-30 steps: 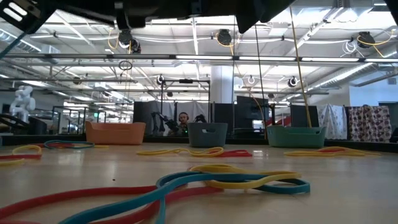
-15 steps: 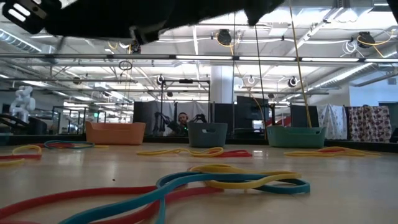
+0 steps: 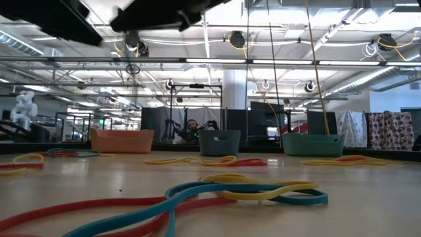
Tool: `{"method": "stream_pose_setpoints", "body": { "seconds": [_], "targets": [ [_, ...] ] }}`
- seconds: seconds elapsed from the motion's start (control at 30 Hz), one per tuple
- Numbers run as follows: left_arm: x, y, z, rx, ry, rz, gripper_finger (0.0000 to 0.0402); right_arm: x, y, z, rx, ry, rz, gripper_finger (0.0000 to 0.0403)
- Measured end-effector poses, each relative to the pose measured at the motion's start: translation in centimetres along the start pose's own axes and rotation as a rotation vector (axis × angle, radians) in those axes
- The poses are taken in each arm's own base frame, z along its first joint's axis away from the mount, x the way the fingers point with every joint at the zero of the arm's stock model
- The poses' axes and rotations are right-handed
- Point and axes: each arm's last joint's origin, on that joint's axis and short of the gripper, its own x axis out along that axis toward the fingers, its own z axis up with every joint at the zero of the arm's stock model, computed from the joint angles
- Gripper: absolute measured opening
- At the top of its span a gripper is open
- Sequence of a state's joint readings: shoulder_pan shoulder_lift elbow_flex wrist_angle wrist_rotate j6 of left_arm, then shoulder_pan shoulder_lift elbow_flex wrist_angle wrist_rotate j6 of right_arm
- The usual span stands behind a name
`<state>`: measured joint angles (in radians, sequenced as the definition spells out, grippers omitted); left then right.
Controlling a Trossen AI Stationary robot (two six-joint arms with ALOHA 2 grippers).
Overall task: Sort rubber bands into baskets
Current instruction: Put the blue rubber band into the blue bin
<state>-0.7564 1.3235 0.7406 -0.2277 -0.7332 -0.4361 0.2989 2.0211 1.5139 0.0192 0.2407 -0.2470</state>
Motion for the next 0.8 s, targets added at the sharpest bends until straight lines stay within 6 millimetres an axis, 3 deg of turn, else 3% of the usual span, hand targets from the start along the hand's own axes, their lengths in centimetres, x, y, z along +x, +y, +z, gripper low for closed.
{"method": "stream_pose_setpoints", "body": {
  "seconds": [0.1, 0.23, 0.6, 0.8],
  "targets": [
    [0.9, 1.4, -0.3, 0.023, 0.065, 0.077, 0.0168, -0.5, -2.1, -0.1, 0.009, 0.038, -0.024, 0.0001],
    [1.7, 3.4, -1.1, 0.033, 0.197, 0.153, 0.0182, -1.4, -6.5, -1.0, 0.042, 0.124, -0.089, 0.0001],
    [2.7, 9.1, -3.0, 0.020, 0.589, 0.321, 0.0183, -2.8, -21.0, -8.2, 0.291, 0.346, -0.345, 0.0000],
    [2.5, 11.2, -3.7, 0.016, 0.740, 0.386, 0.0183, -5.6, -26.7, -11.0, 0.528, 0.341, -0.427, 0.0000]
  ]
}}
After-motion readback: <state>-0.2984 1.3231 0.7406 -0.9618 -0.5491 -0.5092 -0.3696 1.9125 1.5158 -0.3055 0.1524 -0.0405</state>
